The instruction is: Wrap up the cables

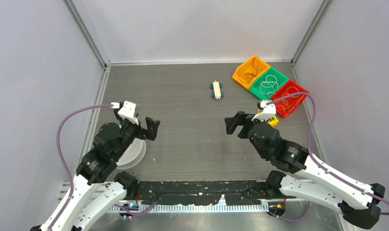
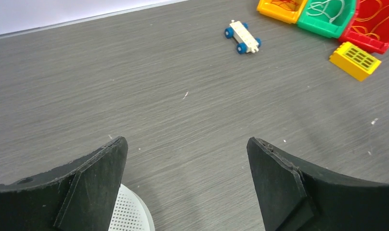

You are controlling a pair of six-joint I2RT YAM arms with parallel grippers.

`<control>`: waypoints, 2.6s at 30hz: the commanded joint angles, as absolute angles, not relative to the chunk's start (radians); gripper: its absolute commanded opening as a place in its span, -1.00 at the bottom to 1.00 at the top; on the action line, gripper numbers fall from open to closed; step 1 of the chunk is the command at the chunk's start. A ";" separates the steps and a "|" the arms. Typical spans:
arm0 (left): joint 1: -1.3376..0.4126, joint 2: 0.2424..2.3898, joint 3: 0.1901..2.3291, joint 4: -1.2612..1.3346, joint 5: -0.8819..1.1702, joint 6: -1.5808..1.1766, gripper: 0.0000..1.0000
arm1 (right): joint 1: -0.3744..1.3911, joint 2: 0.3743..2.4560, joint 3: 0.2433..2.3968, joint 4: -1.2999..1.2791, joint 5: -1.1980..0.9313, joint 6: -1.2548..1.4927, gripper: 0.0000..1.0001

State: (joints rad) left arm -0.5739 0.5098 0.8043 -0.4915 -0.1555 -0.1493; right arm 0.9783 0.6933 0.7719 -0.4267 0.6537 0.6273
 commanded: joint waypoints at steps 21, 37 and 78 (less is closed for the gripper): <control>-0.148 1.025 0.916 -0.824 -0.312 -0.646 0.69 | 0.982 0.451 0.739 -0.407 0.448 0.481 0.90; -0.147 1.100 0.714 -0.636 -0.280 -0.677 0.99 | 0.982 0.381 0.710 -0.483 0.397 0.482 0.91; -0.971 1.854 1.267 -1.258 -1.019 -0.758 0.30 | 0.982 0.351 0.708 -0.530 0.396 0.531 0.93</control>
